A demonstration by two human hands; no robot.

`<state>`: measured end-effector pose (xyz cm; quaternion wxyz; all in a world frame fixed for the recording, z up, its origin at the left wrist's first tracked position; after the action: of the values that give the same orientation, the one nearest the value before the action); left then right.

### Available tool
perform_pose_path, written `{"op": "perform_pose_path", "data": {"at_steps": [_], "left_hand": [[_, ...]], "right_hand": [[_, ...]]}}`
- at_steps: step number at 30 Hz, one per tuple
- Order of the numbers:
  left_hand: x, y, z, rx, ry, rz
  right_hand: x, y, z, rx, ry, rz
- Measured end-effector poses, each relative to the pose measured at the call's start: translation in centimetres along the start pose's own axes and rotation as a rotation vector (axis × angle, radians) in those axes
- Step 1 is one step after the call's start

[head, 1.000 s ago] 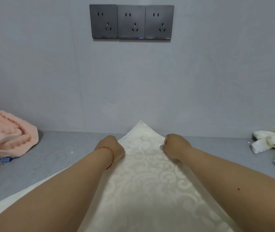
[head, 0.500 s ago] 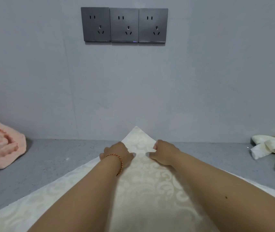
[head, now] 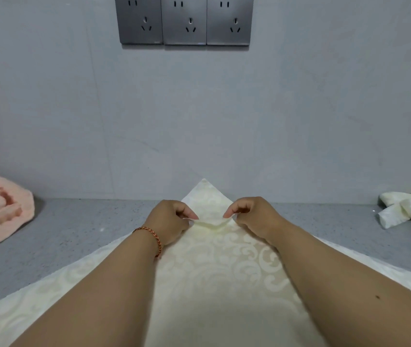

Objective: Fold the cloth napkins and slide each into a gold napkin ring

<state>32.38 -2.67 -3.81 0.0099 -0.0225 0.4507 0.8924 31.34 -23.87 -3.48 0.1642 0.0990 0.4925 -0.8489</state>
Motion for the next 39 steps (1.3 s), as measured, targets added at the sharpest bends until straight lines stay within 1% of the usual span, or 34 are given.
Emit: {"op": "perform_pose_path", "data": {"at_steps": [4, 6, 8, 10, 14, 18, 21, 26, 32, 35, 39], "left_hand": [[0.4, 0.1, 0.3, -0.038, -0.02, 0.056], [0.7, 0.3, 0.4, -0.011, -0.019, 0.093], [0.7, 0.5, 0.5, 0.027, 0.001, 0.122], [0.6, 0.6, 0.3, 0.007, 0.005, 0.117], [0.3, 0.8, -0.6, -0.268, -0.033, 0.024], [0.1, 1.4, -0.8, -0.461, -0.115, 0.029], [0.3, 1.7, -0.9, -0.423, -0.173, -0.009], [0.7, 1.7, -1.0, -0.35, -0.149, -0.111], [1.0, 2.2, -0.1, -0.299, -0.11, -0.167], [1.4, 2.8, 0.4, -0.377, -0.14, -0.171], [1.7, 2.9, 0.5, -0.469, -0.205, -0.085]], "right_hand": [[-0.1, 0.0, -0.1, 0.078, -0.018, -0.045], [-0.1, -0.1, -0.2, 0.116, -0.015, -0.055], [-0.2, -0.2, -0.3, 0.112, -0.015, -0.046], [-0.2, -0.2, -0.4, 0.122, -0.029, -0.017], [-0.5, -0.1, -0.7, 0.261, -0.131, 0.037], [-0.8, -0.1, -0.8, 0.28, -0.22, -0.006], [-0.7, -0.3, -1.0, 0.285, -0.257, -0.013], [-0.6, -0.6, -1.1, 0.26, -0.272, 0.006], [-0.5, -2.0, -1.1, 0.4, -0.213, 0.195], [-0.3, -2.8, -1.1, 0.486, -0.273, 0.232], [0.3, -3.6, -0.8, 0.589, -0.391, 0.202]]}}
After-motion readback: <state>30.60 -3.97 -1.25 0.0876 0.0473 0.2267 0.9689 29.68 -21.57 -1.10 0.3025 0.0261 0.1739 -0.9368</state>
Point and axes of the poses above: each hand's wrist, its own x-axis away from the middle knuckle, its own z-axis out of the back of the hand, y = z × x, the point moved 4 cm from there along -x, towards the middle knuckle, and after that the axes turned 10 degrees about z, right-handed, at the moved point
